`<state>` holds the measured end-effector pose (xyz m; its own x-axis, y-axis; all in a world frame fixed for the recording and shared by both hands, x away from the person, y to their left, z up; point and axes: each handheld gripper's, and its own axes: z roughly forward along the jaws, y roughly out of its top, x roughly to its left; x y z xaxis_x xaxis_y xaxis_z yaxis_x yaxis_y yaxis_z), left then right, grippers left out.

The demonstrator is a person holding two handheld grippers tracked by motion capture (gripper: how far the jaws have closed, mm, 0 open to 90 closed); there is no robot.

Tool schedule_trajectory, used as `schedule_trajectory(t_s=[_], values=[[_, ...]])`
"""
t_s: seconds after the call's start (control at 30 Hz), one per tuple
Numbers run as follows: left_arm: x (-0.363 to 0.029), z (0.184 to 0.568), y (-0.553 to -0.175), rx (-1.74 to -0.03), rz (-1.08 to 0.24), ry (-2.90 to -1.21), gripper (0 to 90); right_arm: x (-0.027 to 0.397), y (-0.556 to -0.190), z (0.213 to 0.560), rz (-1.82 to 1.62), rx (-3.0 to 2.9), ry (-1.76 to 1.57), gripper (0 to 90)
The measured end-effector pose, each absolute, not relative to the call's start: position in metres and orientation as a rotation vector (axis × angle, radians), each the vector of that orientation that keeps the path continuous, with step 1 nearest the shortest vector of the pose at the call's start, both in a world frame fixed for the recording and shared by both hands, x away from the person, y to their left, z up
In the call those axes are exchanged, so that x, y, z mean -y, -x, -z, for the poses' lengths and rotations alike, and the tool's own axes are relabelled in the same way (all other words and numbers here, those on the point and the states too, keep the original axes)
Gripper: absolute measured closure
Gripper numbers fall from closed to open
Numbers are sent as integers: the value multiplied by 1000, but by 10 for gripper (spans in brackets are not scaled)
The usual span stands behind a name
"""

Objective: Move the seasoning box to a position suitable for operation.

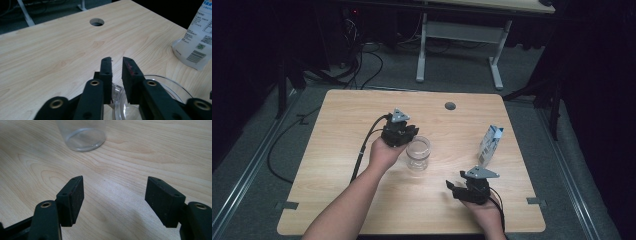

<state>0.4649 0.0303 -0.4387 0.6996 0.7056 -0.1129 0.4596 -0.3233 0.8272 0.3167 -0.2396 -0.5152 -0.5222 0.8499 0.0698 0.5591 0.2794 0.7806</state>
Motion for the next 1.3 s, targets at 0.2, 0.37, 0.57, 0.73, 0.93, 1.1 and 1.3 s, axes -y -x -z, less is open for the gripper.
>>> schedule_trajectory(t_s=[0.2, 0.37, 0.57, 0.73, 0.93, 1.1, 1.3], values=[[-20, 443, -468, -890, -357, -2026, 900, 239, -316, 514, -1115, -2193, -1273, 318], [-19, 443, -466, -860, -391, -2055, 900, 240, -316, 514, -1117, -2192, -1275, 318], [-29, 446, -461, -851, -388, -2045, 900, 238, -316, 514, -1110, -2202, -1266, 318], [-40, 448, -453, -850, -386, -2040, 900, 236, -315, 515, -1108, -2207, -1262, 318], [-52, 450, -438, -849, -395, -2032, 900, 233, -315, 516, -1100, -2217, -1252, 318], [-63, 452, -426, -865, -388, -2007, 900, 230, -315, 516, -1093, -2228, -1245, 318], [-72, 455, -414, -867, -368, -1979, 900, 226, -315, 517, -1086, -2238, -1233, 318]])
